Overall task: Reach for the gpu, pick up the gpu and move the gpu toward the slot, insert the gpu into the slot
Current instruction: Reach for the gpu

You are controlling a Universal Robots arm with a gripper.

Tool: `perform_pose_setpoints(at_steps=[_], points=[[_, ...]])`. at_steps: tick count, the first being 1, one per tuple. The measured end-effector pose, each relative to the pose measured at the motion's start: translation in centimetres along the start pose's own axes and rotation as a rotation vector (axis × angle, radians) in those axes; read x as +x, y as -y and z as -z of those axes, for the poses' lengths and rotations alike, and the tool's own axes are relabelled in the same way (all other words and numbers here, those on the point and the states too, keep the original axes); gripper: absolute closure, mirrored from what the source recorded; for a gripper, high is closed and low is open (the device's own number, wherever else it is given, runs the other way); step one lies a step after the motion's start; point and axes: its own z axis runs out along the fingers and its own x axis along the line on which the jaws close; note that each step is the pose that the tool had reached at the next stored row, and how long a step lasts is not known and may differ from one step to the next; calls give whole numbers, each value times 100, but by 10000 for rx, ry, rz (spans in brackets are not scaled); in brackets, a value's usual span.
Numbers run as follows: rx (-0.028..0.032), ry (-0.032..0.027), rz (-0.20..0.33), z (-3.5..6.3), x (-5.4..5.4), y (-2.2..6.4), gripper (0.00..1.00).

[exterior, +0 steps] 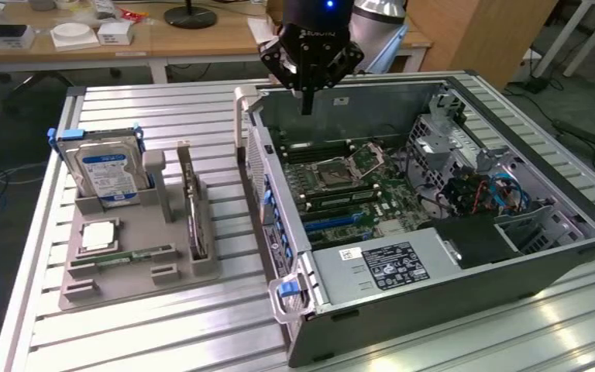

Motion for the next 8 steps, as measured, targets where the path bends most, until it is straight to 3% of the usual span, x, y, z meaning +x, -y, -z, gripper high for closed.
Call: perform_pose_setpoints(at_steps=[8], points=[[0, 1, 0, 3, 125, 9, 90]])
